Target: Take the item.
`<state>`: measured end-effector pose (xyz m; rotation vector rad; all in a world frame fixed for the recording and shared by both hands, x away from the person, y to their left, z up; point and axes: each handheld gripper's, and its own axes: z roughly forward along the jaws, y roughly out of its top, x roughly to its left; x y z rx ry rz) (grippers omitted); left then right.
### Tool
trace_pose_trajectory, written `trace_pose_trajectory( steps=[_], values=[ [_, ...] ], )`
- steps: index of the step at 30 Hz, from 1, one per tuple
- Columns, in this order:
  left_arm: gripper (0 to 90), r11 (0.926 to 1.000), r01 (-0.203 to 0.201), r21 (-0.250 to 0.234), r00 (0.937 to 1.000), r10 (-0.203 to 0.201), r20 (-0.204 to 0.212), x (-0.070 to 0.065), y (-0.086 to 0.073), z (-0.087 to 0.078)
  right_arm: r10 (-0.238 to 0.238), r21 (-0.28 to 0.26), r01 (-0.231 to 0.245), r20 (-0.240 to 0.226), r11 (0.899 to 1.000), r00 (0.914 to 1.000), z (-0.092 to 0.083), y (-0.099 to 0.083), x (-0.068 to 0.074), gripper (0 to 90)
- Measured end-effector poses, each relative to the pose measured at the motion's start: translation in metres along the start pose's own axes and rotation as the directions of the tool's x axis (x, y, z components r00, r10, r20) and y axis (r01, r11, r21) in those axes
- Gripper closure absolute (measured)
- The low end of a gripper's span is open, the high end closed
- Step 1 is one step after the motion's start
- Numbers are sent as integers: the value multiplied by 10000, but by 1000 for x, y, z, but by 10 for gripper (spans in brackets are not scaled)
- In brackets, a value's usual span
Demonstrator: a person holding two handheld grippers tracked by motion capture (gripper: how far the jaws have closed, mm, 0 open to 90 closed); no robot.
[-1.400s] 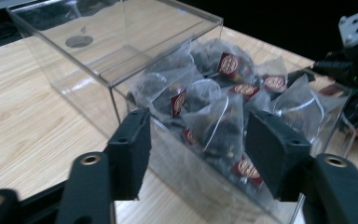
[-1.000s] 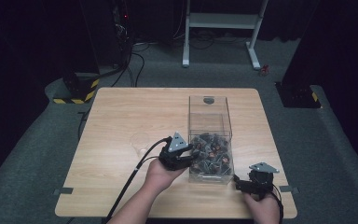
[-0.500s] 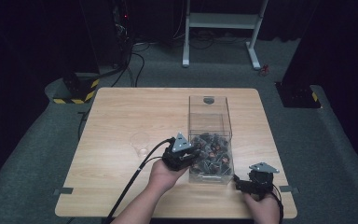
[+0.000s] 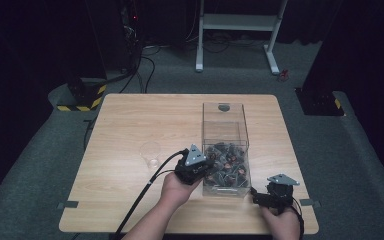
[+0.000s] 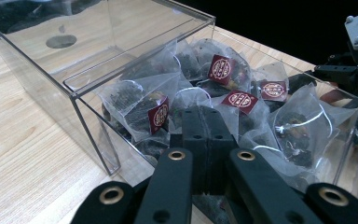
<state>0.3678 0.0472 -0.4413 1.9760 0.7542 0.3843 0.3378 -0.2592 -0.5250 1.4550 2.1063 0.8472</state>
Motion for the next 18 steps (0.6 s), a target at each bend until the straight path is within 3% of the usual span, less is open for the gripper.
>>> trace_pose_trajectory(
  steps=[18],
  values=[
    [899,9985,37,-544,10000,-41,-77,1,3,-10,-1,-1,1,-1,10000,10000,0,0,0,78]
  ],
)
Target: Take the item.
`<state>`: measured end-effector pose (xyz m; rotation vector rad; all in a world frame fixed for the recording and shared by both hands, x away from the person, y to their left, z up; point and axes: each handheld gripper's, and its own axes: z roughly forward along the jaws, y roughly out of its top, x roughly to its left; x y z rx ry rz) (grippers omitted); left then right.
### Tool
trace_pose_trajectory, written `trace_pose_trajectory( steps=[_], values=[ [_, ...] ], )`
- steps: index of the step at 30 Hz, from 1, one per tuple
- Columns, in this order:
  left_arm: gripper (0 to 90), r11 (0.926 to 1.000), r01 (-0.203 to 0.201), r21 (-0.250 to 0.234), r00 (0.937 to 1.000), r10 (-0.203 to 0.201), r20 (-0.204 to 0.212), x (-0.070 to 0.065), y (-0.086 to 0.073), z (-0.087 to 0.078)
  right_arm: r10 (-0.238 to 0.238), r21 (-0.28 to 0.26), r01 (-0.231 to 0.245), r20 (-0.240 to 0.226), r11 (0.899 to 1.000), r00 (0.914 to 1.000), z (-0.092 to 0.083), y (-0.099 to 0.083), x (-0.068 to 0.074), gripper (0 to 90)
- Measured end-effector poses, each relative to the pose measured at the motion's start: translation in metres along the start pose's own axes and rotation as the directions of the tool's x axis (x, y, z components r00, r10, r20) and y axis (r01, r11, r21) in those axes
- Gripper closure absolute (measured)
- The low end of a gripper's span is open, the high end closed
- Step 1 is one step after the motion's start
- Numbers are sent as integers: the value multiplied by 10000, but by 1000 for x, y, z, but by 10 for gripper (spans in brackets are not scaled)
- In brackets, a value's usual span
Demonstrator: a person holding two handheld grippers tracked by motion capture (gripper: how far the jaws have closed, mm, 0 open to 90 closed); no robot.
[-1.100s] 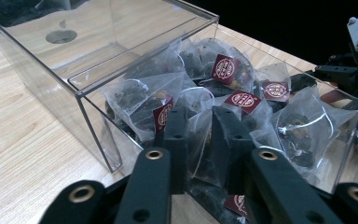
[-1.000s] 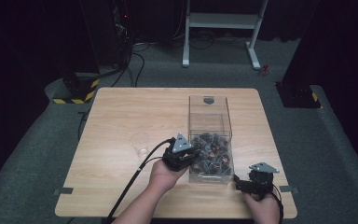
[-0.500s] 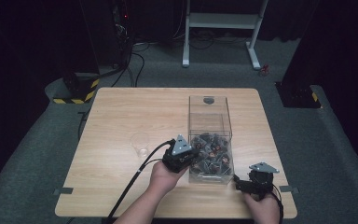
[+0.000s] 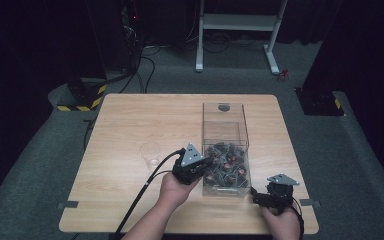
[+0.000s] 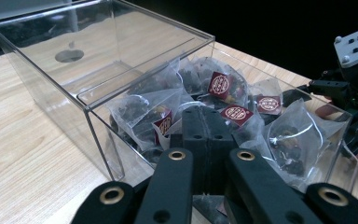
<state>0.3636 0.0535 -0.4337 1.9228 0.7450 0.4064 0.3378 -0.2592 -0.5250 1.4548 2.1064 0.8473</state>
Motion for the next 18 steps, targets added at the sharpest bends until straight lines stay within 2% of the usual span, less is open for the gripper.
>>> trace_pose_trajectory(
  steps=[18],
  values=[
    [899,9985,184,-521,9998,-189,-85,4,5,-13,-1,0,1,1,10000,10000,0,0,0,78]
  ],
)
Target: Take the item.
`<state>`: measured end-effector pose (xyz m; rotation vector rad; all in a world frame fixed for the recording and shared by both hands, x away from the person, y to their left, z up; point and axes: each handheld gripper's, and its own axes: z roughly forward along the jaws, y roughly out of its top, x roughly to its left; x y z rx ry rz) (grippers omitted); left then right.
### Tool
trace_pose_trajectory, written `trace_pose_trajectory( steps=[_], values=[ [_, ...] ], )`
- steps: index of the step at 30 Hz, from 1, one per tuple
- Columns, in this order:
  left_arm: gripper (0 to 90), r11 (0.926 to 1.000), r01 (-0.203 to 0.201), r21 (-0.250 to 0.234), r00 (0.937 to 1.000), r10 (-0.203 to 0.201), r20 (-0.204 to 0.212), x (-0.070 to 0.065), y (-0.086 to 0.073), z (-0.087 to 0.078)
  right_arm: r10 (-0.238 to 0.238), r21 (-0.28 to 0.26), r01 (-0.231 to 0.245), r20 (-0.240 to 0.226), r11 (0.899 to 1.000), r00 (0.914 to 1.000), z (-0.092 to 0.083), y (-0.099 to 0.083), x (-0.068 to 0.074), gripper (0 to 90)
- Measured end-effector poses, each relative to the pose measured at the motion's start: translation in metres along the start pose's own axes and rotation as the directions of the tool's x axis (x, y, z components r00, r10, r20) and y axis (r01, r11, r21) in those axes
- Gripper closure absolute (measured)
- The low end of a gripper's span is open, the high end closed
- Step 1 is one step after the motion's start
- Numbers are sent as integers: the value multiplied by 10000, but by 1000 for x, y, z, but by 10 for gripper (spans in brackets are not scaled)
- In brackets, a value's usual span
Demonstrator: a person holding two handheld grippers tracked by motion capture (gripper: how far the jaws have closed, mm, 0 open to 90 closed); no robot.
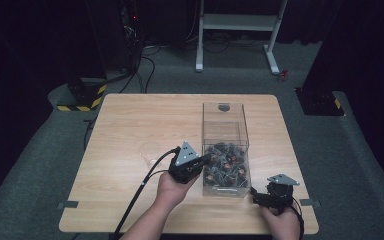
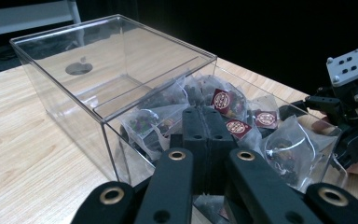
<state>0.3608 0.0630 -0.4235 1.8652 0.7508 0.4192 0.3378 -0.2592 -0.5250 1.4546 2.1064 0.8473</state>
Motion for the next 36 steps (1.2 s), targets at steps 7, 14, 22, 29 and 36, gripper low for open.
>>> trace_pose_trajectory(
  steps=[7,14,22,29,36],
  values=[
    [899,9999,41,-159,10000,-42,-61,2,2,-5,18,4,-18,1,10000,10000,0,0,0,78],
    [899,9997,49,-245,9999,-52,-129,4,2,-9,17,5,-17,2,10000,10000,0,0,0,78],
    [899,9993,34,-376,9996,-45,-284,8,3,-18,20,7,-20,-3,10000,10000,0,0,0,78],
    [899,9980,217,-592,9988,-243,-428,14,2,-26,14,5,-14,-1,10000,10000,0,0,0,78],
    [900,9975,182,-682,9982,-220,-557,18,1,-33,28,7,-28,-3,10000,10000,0,0,0,78]
  ],
)
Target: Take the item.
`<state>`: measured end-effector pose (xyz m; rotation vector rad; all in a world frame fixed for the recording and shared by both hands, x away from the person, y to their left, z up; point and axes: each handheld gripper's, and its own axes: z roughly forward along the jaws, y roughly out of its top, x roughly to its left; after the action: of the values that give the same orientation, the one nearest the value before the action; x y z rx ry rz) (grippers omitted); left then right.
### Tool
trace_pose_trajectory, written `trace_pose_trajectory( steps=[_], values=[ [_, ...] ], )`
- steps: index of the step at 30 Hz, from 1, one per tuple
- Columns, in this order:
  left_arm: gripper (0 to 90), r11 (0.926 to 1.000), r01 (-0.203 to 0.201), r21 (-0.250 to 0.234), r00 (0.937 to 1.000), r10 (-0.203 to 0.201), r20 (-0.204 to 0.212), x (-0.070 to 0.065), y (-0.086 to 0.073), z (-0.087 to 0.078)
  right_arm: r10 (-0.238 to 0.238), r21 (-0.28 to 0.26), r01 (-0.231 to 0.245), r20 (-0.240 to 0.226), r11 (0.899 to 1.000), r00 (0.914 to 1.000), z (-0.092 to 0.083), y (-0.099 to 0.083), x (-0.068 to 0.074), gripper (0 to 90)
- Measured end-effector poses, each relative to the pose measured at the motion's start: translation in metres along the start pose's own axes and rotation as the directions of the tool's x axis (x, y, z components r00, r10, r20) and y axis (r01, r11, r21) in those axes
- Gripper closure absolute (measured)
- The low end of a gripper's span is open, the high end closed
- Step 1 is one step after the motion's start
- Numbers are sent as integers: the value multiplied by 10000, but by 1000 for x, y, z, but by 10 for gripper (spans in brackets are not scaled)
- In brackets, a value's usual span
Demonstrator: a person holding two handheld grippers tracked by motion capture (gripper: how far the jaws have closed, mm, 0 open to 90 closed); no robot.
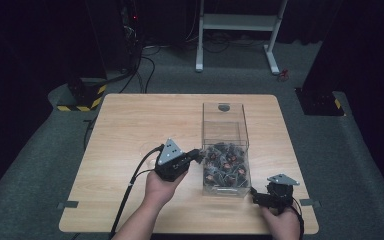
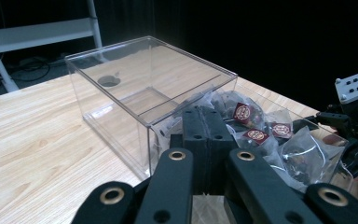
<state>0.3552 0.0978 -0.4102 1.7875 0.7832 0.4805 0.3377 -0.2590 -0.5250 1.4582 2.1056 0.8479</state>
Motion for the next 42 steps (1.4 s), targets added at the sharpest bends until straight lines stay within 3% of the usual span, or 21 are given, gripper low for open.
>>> trace_pose_trajectory(
  steps=[42],
  values=[
    [900,9996,259,-105,9949,-268,-974,38,-8,-34,0,-1,0,0,10000,10000,0,0,0,79]
  ],
)
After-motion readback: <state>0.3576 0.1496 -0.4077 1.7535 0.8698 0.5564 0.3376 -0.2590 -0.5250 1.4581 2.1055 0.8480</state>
